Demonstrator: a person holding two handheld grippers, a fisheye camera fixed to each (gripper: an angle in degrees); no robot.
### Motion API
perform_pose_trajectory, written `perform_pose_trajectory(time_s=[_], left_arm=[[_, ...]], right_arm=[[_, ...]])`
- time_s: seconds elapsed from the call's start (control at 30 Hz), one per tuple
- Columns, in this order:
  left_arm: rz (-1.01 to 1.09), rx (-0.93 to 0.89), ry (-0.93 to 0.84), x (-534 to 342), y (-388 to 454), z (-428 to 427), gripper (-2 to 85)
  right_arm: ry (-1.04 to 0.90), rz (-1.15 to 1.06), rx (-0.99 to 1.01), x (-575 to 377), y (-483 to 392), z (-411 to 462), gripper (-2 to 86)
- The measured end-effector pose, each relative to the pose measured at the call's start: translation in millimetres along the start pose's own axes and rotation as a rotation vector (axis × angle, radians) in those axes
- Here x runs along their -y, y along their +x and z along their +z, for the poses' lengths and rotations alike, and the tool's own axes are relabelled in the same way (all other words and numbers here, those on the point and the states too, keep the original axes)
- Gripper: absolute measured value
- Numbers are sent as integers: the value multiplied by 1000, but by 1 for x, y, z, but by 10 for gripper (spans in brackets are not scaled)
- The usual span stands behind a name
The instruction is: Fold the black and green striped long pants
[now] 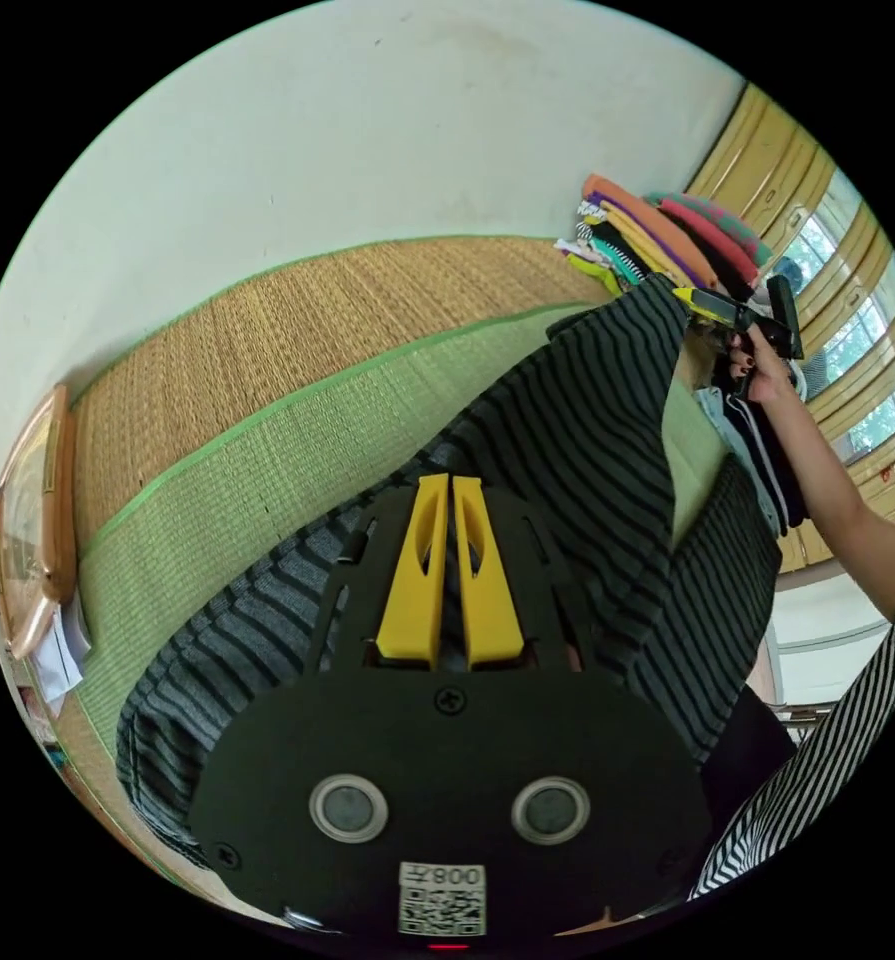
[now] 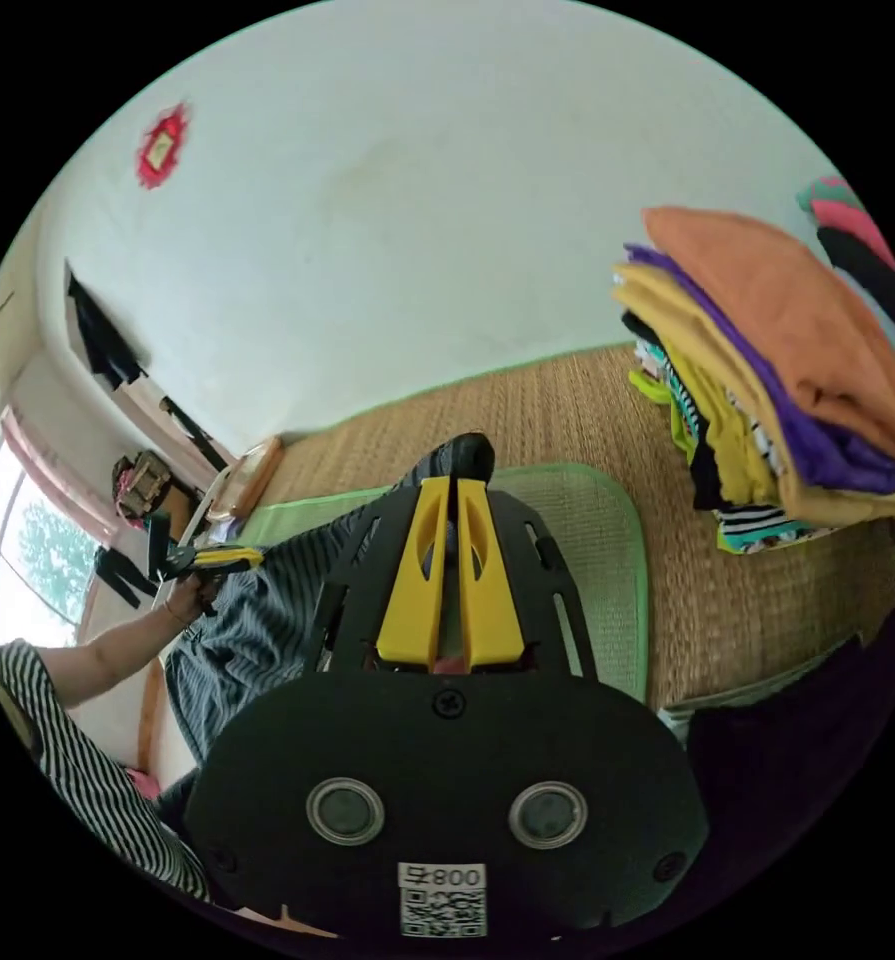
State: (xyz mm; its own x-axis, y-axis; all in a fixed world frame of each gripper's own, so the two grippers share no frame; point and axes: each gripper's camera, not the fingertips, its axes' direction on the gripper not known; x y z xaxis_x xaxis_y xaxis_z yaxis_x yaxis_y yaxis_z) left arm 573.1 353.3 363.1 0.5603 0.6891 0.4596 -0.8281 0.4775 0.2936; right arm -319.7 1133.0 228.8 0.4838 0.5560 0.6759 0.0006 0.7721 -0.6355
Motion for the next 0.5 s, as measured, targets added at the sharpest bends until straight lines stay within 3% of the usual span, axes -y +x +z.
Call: perform_pose_trajectory(time_s=[0.23, 0.4, 0.5], left_arm=[[9, -11, 200, -8, 9, -65, 6], [-11, 35, 199, 17, 2, -57, 5], [-32, 82, 83, 34, -4, -22, 4]], right_arm=[[175, -220, -78, 2, -85, -115, 7], [98, -182, -203, 49, -77, -78, 4], [-51, -53, -373, 75, -38, -19, 1]])
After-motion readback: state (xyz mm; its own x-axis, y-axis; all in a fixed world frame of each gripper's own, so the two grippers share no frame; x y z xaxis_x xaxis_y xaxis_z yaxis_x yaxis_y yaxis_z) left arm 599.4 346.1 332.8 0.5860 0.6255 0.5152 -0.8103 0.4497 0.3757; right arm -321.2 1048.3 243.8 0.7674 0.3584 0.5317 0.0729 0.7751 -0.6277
